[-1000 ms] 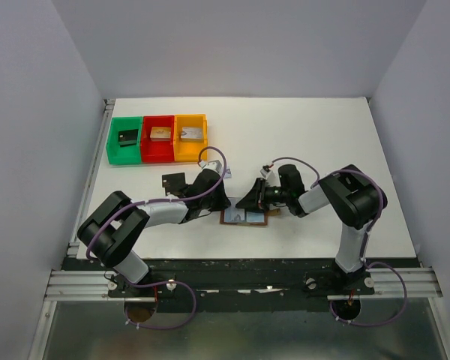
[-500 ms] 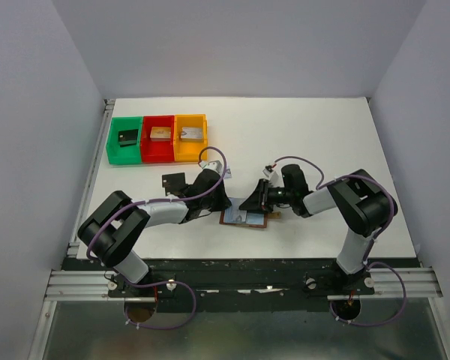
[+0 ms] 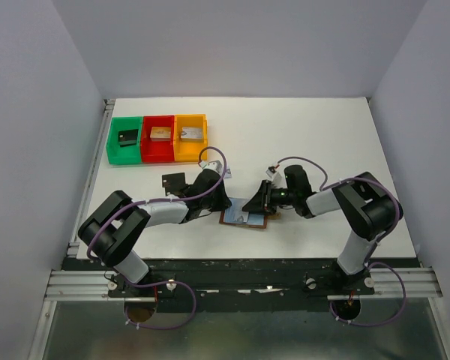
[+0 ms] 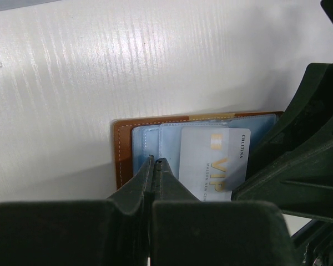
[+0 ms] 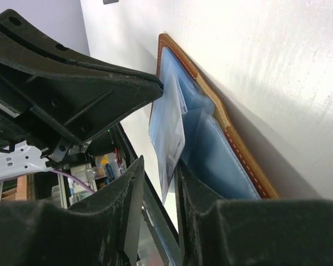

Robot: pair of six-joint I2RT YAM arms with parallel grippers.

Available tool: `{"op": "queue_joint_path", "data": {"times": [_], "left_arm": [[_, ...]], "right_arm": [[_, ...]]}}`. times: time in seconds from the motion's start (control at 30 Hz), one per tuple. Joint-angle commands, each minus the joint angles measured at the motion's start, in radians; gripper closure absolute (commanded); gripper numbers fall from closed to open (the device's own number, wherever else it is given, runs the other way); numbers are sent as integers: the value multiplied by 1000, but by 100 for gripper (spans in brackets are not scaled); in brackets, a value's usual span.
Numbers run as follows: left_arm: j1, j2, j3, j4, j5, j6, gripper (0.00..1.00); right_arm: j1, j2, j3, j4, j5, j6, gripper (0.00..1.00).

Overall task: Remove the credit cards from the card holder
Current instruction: Remove the credit card from the card holder.

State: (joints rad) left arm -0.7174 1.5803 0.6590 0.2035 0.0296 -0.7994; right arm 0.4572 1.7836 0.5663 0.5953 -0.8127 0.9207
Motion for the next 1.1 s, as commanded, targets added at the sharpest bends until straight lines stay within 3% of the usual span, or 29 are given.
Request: {"op": "queue_joint_path", "data": {"times": [0.0,0.4,1.07], "left_arm": [[1,35,-13,-72,-2,2,100],[-1,40,-12,-73,-4,-3,100],[-1,38,-16,-72,-3,-3,100]], "right_arm": [[-11,-38,-20,-11,9,-26,64],[-18,-53,-32,4,10,-19,67],[-43,-76,-60,6,17,-23,83]]}}
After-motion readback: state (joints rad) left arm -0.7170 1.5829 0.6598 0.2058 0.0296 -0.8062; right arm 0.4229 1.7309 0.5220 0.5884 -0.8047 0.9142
